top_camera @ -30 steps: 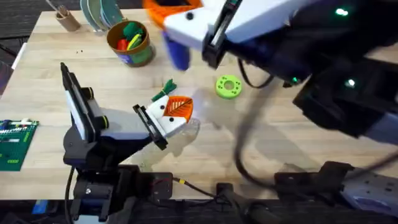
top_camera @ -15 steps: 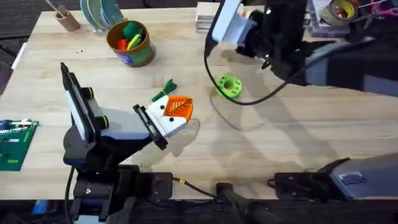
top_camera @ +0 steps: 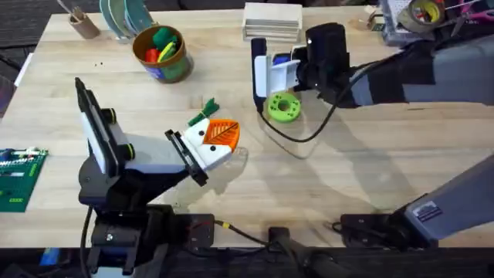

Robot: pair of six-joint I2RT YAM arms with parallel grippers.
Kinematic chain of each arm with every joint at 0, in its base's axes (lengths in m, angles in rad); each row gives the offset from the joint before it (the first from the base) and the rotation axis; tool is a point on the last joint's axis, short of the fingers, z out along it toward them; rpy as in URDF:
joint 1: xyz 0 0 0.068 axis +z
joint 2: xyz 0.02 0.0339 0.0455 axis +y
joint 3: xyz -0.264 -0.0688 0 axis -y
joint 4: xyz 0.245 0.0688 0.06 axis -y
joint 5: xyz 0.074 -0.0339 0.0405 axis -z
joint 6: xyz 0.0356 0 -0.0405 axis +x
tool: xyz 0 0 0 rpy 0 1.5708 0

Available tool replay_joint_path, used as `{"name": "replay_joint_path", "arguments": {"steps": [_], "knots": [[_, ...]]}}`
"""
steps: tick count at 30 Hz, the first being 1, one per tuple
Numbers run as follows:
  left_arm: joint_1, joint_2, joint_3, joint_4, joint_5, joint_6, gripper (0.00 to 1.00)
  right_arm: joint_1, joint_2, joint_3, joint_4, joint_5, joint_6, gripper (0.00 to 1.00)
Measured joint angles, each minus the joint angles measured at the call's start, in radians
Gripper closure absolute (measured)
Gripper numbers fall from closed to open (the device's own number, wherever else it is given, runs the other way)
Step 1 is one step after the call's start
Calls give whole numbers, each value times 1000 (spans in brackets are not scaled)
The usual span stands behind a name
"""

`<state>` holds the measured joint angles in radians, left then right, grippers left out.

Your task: Pick up the gripper from the table and insert it into the empty holder that is missing its gripper. Then pick up a screw, insert it into the mounting hole, and use the screwdriver to tighten it. Finally, clean up the table by picking up the vegetable and placing it into the bucket.

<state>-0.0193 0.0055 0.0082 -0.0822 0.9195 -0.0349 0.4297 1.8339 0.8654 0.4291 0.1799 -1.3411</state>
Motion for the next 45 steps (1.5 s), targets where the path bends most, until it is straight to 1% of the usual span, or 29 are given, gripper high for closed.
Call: {"name": "replay_joint_path", "arguments": {"steps": [1, 5, 6, 7, 10, 12, 19, 21, 27, 28, 30, 32, 34, 36, 37, 38, 39, 40, 43, 44, 45], "knots": [[0, 0, 0, 0, 0, 0, 992, 0, 1, 0, -10, 0, 0, 768], [0, 0, 0, 0, 0, 0, 992, 1, -2, 4, 5, 3, -7, 175], [0, 0, 0, 0, 0, 0, 992, 1, -7, 9, 10, 6, -10, 56], [0, 0, 0, 0, 0, 0, 992, 1, -11, 14, 8, 6, -10, 20], [0, 0, 0, 0, 0, 0, 992, 1, -11, 14, 5, 8, 14, 11], [0, 0, 0, 0, 0, 0, 992, 0, -11, 14, 5, 12, 61, 8], [0, 0, 0, 0, 0, 0, 992, -2, -33, 14, -19, 14, 331, 10], [0, 0, 0, 0, 0, 0, 992, -2, -61, 14, -20, 14, 412, 10], [0, 0, 0, 0, 0, 0, 992, -2, -216, 14, -17, 14, 701, 9], [0, 0, 0, 0, 0, 2, 979, -2, -239, 14, -18, 14, 749, 9], [0, 0, 0, 1, 0, 0, 723, -2, -289, 14, -24, 14, 858, 8], [0, 0, 0, 1, 0, 1, 493, -2, -334, 14, -37, 13, 951, 8], [0, 0, 0, 1, 0, 1, 339, -2, -376, 14, -56, 13, 1027, 9], [0, 0, 0, 1, 0, 1, 240, -2, -412, 14, -78, 13, 1085, 9], [0, 0, 0, 1, 0, 0, 217, -2, -427, 14, -91, 13, 1109, 9], [0, 0, 0, 1, 0, -2, 239, -2, -442, 14, -107, 13, 1133, 9], [0, 0, 0, 1, 0, -2, 363, -2, -454, 14, -122, 13, 1151, 8], [0, 0, 0, 1, 0, -1, 542, -2, -468, 14, -142, 12, 1168, 7], [0, 0, 0, 1, 0, 3, 955, -2, -490, 14, -196, 10, 1198, 9], [0, 0, 0, 1, 0, 3, 986, -1, -493, 14, -216, 10, 1207, 9], [0, 0, 0, 1, 0, 4, 990, 0, -495, 14, -238, 10, 1218, 9]]}}
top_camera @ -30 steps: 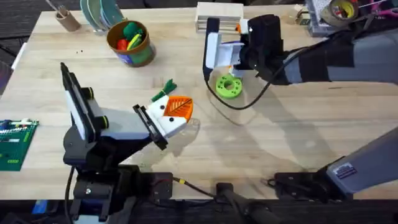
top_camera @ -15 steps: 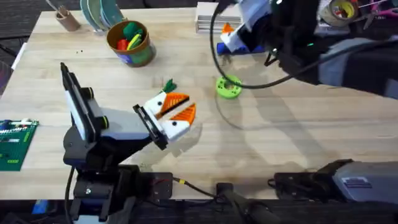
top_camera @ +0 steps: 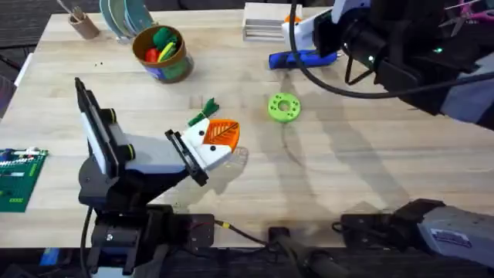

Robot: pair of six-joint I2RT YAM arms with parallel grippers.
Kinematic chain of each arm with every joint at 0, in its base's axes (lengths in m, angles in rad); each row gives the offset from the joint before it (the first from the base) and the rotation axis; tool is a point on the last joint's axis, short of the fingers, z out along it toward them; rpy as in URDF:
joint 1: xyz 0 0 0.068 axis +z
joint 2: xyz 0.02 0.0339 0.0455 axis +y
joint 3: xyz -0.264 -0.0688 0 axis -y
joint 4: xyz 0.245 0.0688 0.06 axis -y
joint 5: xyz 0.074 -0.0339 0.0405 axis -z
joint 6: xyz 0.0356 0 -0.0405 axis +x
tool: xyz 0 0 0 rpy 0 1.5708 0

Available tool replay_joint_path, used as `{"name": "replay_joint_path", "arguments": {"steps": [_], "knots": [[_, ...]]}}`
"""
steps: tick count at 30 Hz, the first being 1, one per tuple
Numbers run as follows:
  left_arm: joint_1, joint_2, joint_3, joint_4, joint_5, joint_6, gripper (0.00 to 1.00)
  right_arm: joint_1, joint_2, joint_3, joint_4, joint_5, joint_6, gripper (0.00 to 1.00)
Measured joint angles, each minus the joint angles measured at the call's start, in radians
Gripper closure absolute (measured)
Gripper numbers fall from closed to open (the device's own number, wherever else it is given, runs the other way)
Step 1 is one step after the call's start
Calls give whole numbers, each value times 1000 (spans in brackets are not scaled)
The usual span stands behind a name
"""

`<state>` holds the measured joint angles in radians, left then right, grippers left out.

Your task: Pick up the gripper from the table and insert it into the empty holder that is missing its gripper. Then pick up a screw, insert it into the mounting hole, and use the screwdriver to tighten it. Finally, clean up the table by picking up the vegetable and placing it into the bucket.

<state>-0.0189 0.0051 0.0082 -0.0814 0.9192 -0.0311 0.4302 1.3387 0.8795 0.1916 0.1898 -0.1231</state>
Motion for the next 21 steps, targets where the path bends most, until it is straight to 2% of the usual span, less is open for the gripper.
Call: {"name": "replay_joint_path", "arguments": {"steps": [1, 6, 7, 14, 21], "knots": [[0, 0, 0, 0, 0, 3, 868, 3, -2, 0, -18, 0, 14, 9], [0, 0, 0, 0, 0, -1, 80, 54, -23, 0, -71, 0, 71, 9], [0, 0, 0, 0, 0, -2, 32, 68, -31, 0, -74, -1, 76, 9], [0, 0, 0, 3, -3, -3, 8, 156, -56, 0, -75, -4, 94, 7], [0, 0, 4, 0, -34, -5, 8, 165, -56, 0, -76, -3, 94, 9]]}}
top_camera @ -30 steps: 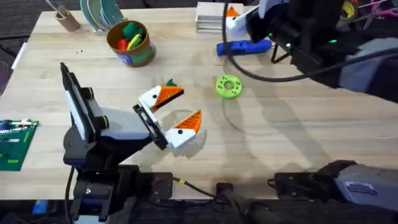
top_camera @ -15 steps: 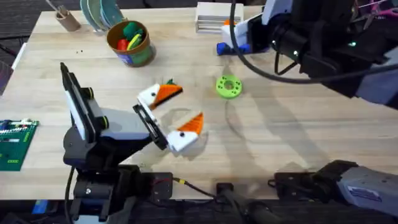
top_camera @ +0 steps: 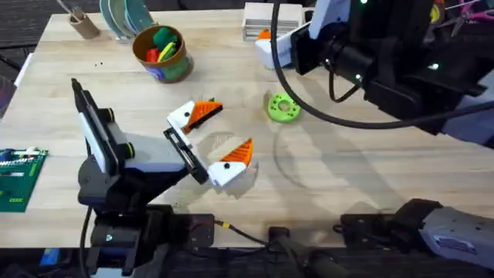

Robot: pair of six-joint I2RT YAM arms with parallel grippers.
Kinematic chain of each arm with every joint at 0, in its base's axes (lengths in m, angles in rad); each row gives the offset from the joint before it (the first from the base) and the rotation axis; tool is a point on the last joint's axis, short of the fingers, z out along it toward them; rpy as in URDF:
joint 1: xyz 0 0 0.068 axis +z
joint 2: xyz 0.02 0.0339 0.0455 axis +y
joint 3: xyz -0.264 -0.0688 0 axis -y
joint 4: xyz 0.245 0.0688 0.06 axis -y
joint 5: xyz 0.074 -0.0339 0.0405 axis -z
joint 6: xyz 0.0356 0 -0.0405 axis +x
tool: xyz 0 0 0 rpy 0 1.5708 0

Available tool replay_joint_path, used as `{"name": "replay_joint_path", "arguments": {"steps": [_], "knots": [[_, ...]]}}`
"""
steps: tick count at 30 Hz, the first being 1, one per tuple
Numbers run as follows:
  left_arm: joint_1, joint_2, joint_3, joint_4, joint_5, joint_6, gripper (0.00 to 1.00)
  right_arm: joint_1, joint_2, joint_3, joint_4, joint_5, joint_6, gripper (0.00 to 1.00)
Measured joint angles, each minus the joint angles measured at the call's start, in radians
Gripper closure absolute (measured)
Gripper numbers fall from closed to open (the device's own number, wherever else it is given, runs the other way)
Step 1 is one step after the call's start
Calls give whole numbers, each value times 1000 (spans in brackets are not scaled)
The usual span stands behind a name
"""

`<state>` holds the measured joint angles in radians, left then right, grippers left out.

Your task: Pick up the gripper from the table and insert it into the empty holder that is missing its gripper. Then pick up a screw, insert it into the mounting hole, and use the screwdriver to tighten it. Finally, clean up the table by picking up the vegetable and placing it into the bucket.

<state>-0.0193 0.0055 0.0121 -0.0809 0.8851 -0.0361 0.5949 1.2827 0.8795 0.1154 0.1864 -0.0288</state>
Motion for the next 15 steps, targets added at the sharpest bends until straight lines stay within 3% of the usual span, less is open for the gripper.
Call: {"name": "replay_joint_path", "arguments": {"steps": [2, 5, 10, 15], "knots": [[0, 0, 36, -68, -43, -12, 8, 0, 0, 0, 0, 0, 0, 10], [0, 0, 149, -253, -153, -28, 8, 0, 0, 0, 0, 0, 0, 7], [0, 49, 442, -602, -411, -37, 8, 0, 0, 0, 0, 0, 3, 9], [0, 217, 694, -828, -642, -19, 8, 0, 0, 0, 0, 0, 3, 9]]}}
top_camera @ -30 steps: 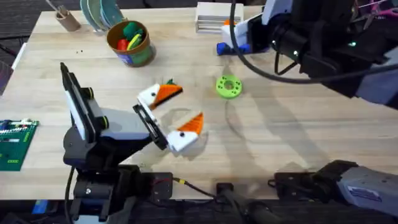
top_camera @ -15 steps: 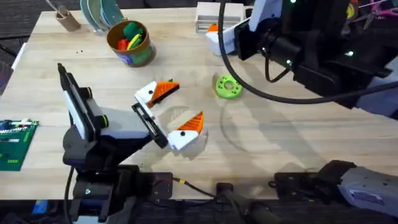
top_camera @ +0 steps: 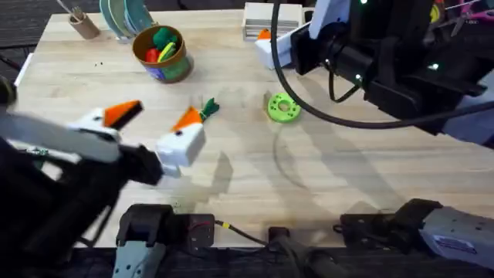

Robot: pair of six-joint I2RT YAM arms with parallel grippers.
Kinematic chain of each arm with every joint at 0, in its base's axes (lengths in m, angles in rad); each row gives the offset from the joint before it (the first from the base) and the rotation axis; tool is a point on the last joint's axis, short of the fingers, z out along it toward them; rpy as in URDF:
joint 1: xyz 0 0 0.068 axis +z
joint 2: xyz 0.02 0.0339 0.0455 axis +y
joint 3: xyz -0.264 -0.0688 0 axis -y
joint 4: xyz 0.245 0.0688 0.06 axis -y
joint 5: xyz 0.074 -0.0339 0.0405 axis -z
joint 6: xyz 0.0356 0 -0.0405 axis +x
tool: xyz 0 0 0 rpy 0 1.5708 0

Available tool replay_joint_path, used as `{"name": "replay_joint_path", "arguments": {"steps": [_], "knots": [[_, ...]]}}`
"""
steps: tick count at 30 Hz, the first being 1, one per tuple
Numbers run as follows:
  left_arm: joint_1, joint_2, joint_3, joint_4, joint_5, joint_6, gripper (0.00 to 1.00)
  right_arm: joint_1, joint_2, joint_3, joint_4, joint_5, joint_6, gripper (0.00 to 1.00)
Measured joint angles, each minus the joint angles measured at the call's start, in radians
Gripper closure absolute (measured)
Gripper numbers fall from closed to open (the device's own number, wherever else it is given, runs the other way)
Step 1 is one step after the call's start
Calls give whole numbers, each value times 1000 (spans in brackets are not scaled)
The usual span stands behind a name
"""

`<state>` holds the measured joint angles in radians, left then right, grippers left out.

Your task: Pick up the gripper from the table and insert it into the empty holder that is missing its gripper. Then pick up a screw, insert it into the mounting hole, and use the screwdriver to tighten it. Finally, clean up the table by picking up the vegetable and placing it into the bucket.

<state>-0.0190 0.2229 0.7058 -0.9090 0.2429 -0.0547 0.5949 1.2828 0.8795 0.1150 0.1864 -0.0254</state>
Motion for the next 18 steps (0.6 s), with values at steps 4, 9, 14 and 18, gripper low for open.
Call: {"name": "replay_joint_path", "arguments": {"steps": [4, 9, 14, 18], "knots": [[0, 172, 92, -33, -82, 84, 8, 0, 0, 0, 0, 0, 0, 10], [0, 375, 103, 33, -121, 151, 8, 0, 0, 0, 0, 0, 0, 9], [0, 509, 103, 48, -131, 173, 8, 0, 0, 0, 0, 0, 0, 9], [0, 608, 103, 73, -113, 179, 8, 0, 0, 0, 0, 0, 0, 8]]}}
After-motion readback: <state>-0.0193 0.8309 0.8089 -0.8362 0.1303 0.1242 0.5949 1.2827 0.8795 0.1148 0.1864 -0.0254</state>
